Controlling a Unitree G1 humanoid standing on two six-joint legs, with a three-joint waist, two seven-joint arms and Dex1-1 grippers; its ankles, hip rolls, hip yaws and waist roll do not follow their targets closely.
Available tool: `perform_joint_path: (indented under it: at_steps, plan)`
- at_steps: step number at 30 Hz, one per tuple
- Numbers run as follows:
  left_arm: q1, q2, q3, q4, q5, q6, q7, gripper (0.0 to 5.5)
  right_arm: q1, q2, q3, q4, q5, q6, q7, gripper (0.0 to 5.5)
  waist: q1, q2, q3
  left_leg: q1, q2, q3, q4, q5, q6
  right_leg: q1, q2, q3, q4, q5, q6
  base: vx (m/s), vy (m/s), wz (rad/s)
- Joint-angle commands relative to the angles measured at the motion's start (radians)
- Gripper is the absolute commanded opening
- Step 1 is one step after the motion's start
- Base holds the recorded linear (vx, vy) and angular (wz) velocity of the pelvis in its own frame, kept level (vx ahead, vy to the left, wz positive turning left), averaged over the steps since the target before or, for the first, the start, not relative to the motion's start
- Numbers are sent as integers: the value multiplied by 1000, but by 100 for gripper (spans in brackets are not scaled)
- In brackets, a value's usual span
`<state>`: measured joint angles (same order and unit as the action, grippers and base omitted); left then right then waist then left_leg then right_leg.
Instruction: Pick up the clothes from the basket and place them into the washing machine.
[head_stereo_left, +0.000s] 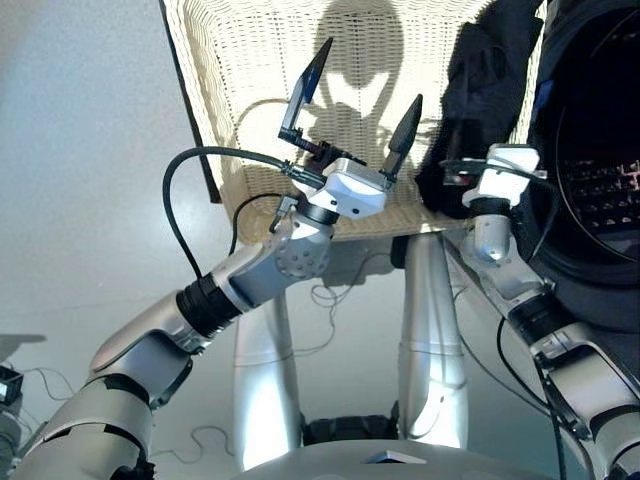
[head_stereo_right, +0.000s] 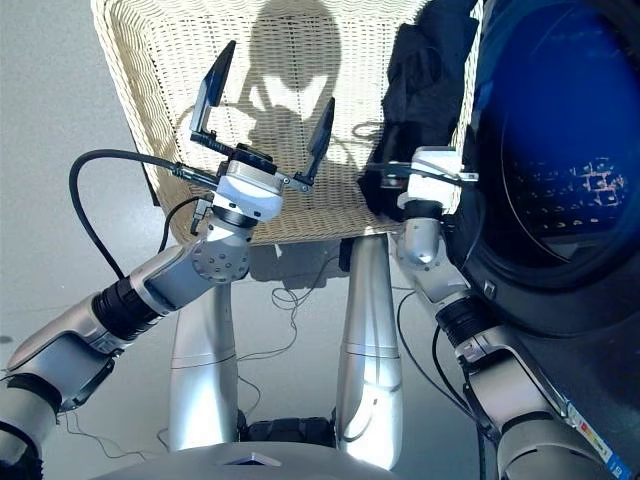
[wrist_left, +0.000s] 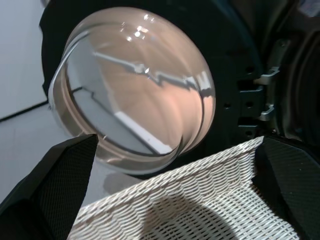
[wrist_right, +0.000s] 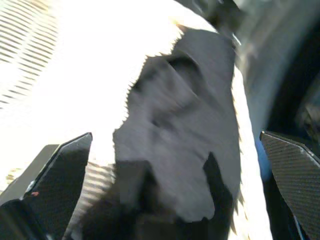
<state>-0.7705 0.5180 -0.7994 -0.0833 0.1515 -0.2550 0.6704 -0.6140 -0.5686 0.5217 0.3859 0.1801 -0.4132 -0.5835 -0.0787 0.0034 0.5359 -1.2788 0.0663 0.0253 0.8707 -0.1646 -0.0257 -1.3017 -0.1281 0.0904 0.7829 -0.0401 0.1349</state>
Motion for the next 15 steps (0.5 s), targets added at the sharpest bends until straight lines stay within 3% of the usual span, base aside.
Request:
perform_joint_path:
  at_steps: [1,15]
  plan:
    - [36,-4,11,-76,54,-48,1,550,-11,-17,16,-94,-42,-6,11,550,1,-1,-16,55,-5,17,-155,85,-12,36,55,-10,-11,-38,-46,0,0,0]
    - [57,7,10,-86,-46,-81,21,550,-193,172,12,360,157,35,-5,550,33,26,-16,54,-10,17,-135,77,-11,35,50,-19,6,-38,-50,0,0,0]
